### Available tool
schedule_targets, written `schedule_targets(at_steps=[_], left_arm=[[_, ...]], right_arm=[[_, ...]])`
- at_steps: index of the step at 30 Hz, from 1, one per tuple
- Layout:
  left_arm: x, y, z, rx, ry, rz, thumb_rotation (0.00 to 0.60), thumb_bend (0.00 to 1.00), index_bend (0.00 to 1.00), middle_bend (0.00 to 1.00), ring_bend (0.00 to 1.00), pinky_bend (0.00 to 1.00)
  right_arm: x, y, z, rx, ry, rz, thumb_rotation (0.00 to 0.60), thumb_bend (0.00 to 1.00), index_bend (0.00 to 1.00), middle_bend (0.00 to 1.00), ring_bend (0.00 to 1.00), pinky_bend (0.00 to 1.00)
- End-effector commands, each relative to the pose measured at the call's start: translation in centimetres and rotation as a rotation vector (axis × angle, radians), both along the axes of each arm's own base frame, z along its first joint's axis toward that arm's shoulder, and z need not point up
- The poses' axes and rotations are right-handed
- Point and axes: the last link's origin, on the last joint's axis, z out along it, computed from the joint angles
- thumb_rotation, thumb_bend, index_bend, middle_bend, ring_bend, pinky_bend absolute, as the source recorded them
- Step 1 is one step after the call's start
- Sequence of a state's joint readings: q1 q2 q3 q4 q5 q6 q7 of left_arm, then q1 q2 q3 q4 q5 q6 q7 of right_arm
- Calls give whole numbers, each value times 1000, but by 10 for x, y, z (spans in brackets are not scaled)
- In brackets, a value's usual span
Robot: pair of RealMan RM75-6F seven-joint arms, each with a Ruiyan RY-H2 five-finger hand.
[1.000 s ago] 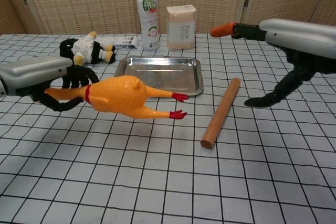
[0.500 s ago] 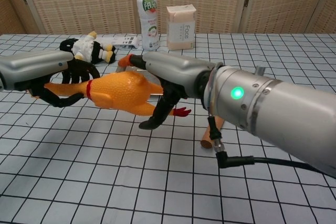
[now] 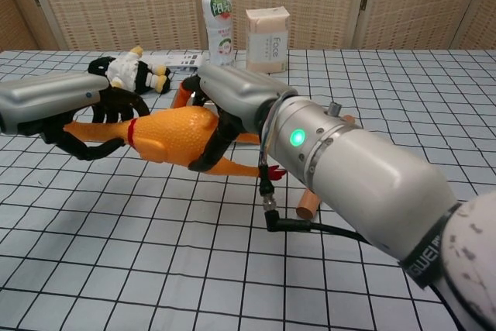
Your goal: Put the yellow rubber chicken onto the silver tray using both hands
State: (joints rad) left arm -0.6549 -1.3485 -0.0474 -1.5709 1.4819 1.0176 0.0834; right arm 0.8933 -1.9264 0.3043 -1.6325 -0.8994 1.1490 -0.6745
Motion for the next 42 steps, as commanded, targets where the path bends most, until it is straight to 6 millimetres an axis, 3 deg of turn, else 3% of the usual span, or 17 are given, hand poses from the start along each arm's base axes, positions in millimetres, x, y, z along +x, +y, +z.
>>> schedule_targets(at_steps=[1, 6, 11, 13, 15, 16, 17, 19, 21, 32, 42], left_arm=[[0, 1, 1, 4, -1, 3, 600, 814, 755, 682, 499, 500], [0, 2, 3, 10, -3, 7, 600, 814, 755, 682, 499, 500], [1, 1, 2, 8, 1, 3, 600, 814, 755, 682, 500, 500], [1, 1, 3, 7, 1, 3, 600, 814, 755, 682, 499, 500], [0, 2, 4, 9, 7, 3, 600, 814, 755, 682, 499, 500], [0, 2, 4, 10, 8, 4, 600, 814, 755, 682, 499, 500], [-1, 3, 5, 12, 9, 6, 600, 814, 755, 682, 499, 500], [-1, 4, 6, 16, 5, 11, 600, 814, 755, 682, 500, 501], [0, 5, 7, 24, -8, 17, 600, 814, 755, 682, 507, 508], [1, 6, 7, 22, -3, 21, 600, 817, 755, 682, 513, 517], [10, 8, 13, 28, -32, 21, 600, 823, 756, 683, 514, 521]], right_arm=[[-3, 0, 1, 19, -14, -1, 600, 329, 995, 701, 795, 1000], [-4, -1, 7, 27, -47, 0, 600, 452, 1000, 733, 919, 1000], [-5, -2, 10, 4, -68, 12, 600, 463, 998, 735, 902, 1000], [-9, 0, 10, 33, -53, 19, 600, 424, 779, 629, 714, 928], [-15, 0, 12, 93, -10, 24, 600, 333, 256, 274, 320, 623], [-16, -1, 14, 109, 5, 27, 600, 301, 112, 150, 189, 477], [-16, -3, 18, 122, 16, 35, 600, 258, 1, 23, 41, 264], [-16, -2, 22, 149, 27, 62, 600, 218, 0, 0, 0, 67], [-17, -3, 26, 193, 15, 71, 600, 192, 0, 0, 0, 0], [-21, -8, 32, 190, -6, 68, 600, 158, 0, 0, 0, 0], [-23, -10, 8, 208, 15, 11, 600, 158, 0, 0, 0, 0]])
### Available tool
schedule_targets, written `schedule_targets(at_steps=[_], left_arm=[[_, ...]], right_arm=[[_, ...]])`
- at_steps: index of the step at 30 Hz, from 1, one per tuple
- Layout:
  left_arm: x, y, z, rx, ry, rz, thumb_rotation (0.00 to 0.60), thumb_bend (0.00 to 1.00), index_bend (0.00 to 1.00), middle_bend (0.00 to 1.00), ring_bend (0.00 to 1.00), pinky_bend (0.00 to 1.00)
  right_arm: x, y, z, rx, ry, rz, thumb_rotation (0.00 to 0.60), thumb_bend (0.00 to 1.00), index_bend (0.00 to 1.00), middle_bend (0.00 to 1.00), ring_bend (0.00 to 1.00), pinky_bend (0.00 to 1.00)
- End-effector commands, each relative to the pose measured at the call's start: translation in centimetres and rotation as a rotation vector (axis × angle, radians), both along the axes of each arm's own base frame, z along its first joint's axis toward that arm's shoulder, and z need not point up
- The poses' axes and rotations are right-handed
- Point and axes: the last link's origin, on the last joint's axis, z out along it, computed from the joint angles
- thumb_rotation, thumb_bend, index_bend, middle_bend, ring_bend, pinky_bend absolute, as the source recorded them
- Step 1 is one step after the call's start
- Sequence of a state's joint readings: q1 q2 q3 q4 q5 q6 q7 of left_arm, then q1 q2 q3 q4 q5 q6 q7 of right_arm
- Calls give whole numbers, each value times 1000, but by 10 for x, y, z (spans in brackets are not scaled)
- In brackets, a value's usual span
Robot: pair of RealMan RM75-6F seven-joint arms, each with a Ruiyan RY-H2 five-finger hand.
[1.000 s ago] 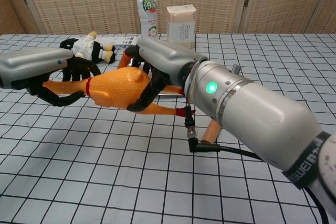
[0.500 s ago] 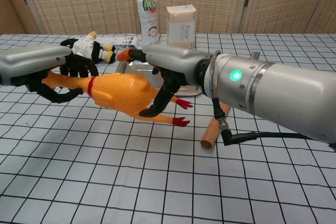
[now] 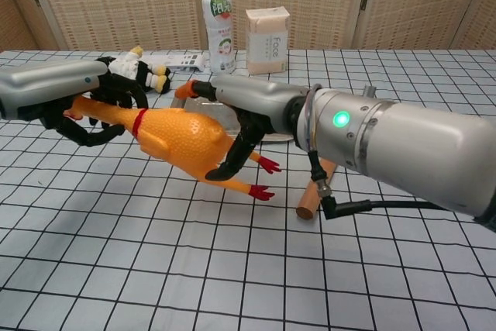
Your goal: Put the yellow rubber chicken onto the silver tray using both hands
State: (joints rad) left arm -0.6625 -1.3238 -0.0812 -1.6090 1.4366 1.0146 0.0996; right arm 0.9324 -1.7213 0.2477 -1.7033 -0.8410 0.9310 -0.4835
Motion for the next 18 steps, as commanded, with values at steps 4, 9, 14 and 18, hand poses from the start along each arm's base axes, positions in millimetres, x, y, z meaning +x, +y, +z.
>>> schedule_targets(at_steps=[4, 9, 14, 18], left_arm=[[4, -2, 5, -6, -12, 2, 600, 825, 757, 684, 514, 522], [4, -3, 5, -13, -11, -2, 600, 826, 757, 684, 514, 522], [4, -1, 7, -11, -12, 1, 600, 825, 757, 684, 514, 522], [4, 2, 9, -5, -12, 8, 600, 826, 757, 684, 514, 522]], right_arm=[[5, -3, -7, -44, -7, -21, 600, 164, 64, 47, 66, 263], [11, -3, -8, -111, -64, -50, 600, 347, 888, 666, 724, 939], [10, -2, -9, -109, -69, -62, 600, 422, 1000, 770, 822, 1000], [9, -1, -5, -120, -57, -54, 600, 433, 1000, 773, 836, 1000]])
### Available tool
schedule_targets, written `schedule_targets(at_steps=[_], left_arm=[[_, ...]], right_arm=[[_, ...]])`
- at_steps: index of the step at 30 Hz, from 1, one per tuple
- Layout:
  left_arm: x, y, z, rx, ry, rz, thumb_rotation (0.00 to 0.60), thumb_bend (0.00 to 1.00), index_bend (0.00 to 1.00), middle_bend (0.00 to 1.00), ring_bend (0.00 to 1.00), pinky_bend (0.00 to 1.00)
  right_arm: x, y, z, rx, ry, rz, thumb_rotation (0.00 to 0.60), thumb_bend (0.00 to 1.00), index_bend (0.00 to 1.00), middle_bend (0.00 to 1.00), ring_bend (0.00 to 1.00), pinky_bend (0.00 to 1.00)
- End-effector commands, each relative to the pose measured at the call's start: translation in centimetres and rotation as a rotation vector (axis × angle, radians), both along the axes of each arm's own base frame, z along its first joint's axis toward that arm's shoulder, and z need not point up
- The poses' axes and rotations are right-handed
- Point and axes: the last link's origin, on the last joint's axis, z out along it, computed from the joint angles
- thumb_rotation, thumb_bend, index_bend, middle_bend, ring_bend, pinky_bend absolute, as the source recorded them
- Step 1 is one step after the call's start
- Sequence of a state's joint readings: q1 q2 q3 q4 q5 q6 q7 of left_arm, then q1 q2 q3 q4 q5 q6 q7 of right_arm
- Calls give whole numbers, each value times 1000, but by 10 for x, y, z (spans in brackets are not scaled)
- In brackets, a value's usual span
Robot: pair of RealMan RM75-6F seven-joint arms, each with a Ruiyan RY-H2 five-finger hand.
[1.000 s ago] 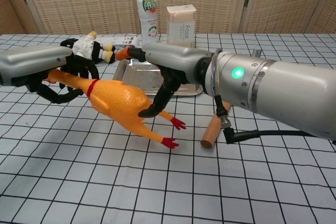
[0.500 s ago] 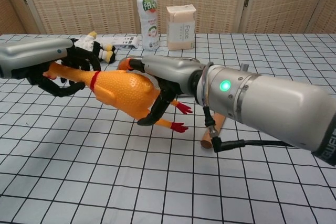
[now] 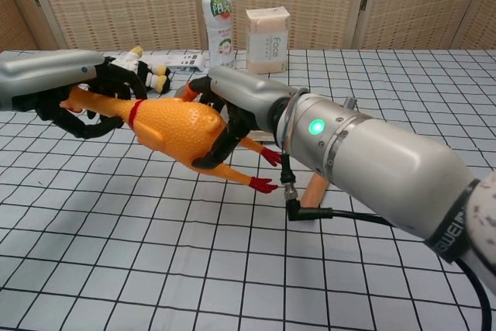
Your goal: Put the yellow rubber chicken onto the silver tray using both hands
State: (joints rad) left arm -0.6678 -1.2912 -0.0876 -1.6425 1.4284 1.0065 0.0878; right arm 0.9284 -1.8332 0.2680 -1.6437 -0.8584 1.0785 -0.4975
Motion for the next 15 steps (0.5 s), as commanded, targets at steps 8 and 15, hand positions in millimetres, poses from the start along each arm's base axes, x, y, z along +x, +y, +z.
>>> schedule_targets(at_steps=[8, 15], left_arm=[[1, 3, 1, 0, -3, 3, 600, 827, 757, 684, 514, 523], [-3, 10, 4, -6, -20, 49, 600, 828, 758, 684, 515, 525]], right_arm=[[-8, 2, 13, 38, -22, 7, 600, 340, 313, 326, 351, 534], [-14, -3, 28, 20, 6, 45, 600, 170, 0, 0, 0, 0]])
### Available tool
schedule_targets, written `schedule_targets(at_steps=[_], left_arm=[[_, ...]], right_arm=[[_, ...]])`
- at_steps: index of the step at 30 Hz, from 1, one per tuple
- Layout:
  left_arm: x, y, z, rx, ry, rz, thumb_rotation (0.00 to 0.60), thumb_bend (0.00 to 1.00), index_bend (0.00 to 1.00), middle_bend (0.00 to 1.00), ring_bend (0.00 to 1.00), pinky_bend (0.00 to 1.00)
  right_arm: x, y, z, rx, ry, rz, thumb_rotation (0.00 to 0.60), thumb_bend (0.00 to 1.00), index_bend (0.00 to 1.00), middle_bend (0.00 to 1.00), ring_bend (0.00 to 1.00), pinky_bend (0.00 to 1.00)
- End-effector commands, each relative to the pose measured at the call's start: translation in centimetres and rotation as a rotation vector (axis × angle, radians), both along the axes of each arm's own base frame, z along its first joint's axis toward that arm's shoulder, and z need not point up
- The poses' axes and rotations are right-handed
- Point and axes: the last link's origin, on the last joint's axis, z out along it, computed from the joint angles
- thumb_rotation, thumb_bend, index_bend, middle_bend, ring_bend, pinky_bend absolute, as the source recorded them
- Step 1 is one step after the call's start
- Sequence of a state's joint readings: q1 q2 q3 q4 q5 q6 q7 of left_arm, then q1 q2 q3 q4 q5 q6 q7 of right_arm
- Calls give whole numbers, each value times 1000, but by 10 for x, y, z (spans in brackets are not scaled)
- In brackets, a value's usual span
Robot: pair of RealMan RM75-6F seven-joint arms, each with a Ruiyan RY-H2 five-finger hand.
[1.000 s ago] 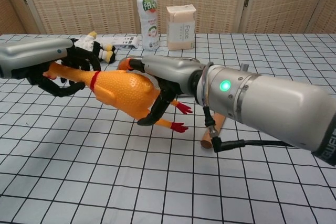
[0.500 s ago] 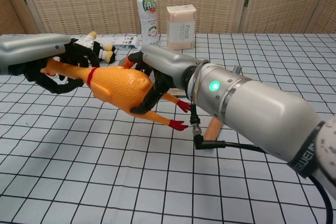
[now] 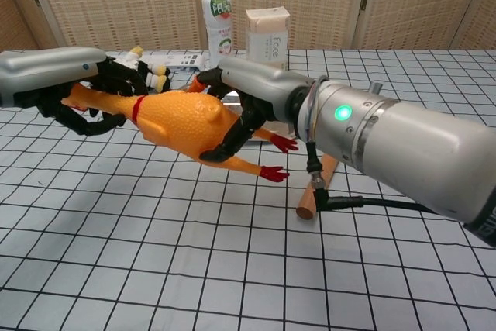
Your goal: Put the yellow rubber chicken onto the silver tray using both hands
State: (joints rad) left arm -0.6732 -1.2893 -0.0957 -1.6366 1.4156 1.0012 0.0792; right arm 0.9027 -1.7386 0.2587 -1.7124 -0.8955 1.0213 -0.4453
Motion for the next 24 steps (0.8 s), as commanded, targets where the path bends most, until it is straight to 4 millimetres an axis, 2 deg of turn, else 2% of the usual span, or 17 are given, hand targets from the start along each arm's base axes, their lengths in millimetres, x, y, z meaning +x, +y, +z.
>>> schedule_targets(at_steps=[1, 8, 12, 19, 24], left_arm=[[-3, 8, 2, -23, -25, 57, 600, 830, 758, 684, 515, 526], [-2, 21, 4, -130, -87, 141, 600, 839, 762, 687, 518, 528], [3, 33, 1, -130, -86, 131, 600, 840, 762, 688, 518, 528], [22, 75, -17, -127, -83, 145, 600, 841, 763, 688, 518, 527], [36, 109, -35, -122, -112, 181, 600, 838, 763, 687, 518, 526]], right_arm=[[-7, -3, 13, -31, 29, 23, 600, 161, 0, 0, 0, 0], [-16, -2, 38, -20, 3, 14, 600, 125, 0, 0, 0, 0], [-30, 3, 57, -40, 8, 22, 600, 124, 0, 0, 0, 0], [-73, 14, 98, -105, 33, 10, 600, 124, 0, 0, 0, 0], [-93, 9, 119, -164, 64, 7, 600, 124, 0, 0, 0, 0]])
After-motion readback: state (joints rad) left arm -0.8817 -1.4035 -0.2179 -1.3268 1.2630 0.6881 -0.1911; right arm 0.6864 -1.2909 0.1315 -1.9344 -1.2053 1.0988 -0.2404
